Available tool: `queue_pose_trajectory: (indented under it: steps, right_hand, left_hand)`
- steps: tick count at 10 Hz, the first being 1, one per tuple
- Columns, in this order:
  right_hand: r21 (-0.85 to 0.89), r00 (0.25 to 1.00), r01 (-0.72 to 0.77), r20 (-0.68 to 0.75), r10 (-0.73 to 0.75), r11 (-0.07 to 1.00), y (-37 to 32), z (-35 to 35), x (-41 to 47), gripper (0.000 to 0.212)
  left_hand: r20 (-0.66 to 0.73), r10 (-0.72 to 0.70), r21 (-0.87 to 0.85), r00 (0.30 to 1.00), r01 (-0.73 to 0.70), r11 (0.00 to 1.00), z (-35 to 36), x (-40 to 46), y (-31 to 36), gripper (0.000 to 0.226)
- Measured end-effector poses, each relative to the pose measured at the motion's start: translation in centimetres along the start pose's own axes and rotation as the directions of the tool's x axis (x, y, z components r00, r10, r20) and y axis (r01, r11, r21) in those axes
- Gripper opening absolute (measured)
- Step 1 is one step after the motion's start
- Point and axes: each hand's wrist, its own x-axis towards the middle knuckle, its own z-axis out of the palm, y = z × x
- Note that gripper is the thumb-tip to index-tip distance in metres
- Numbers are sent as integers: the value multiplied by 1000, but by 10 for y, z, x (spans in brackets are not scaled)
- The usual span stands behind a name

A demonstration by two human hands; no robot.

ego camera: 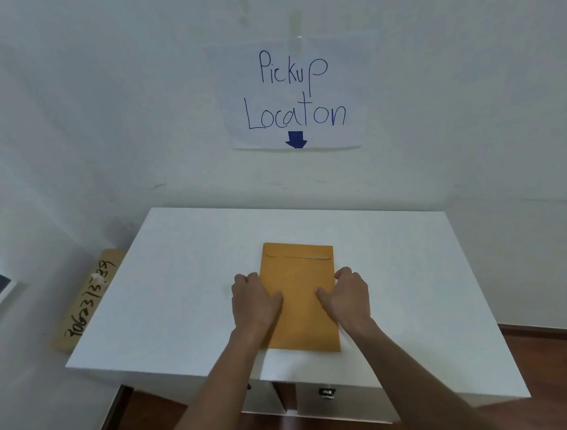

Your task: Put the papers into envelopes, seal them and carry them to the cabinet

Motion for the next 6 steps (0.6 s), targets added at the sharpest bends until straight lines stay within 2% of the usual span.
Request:
queue_pose_trajectory:
  steps: [1, 2, 3, 4, 5, 6]
  right_hand:
    - [4, 1000, 0, -4, 0, 1000, 3, 1, 3, 53]
    - [5, 1000, -2, -13, 2, 1000, 2, 1, 1, 54]
    - [-36, 1000, 20, -23, -21, 999, 2, 0, 0, 53]
    - [-17, 1000, 28, -1, -28, 999, 0, -6, -5, 55]
    - [202, 996, 47, -79, -31, 978, -8, -38, -7, 51]
    - [518, 937, 286, -329, -121, 806, -33, -107, -27, 33]
  left_hand:
    - [-76, 201, 119, 977, -191, 974, 7, -17, -1, 66]
    - [-8, 310, 224, 951, -300, 927, 20, -36, -7, 87]
    - [52, 279, 279, 959, -282, 918, 32, -44, -16, 114]
    - [45, 280, 308, 959, -280, 909, 33, -46, -17, 121]
    - [54, 269, 332, 962, -271, 903, 33, -47, -18, 121]
    - [52, 256, 332, 965, -258, 907, 35, -47, -17, 122]
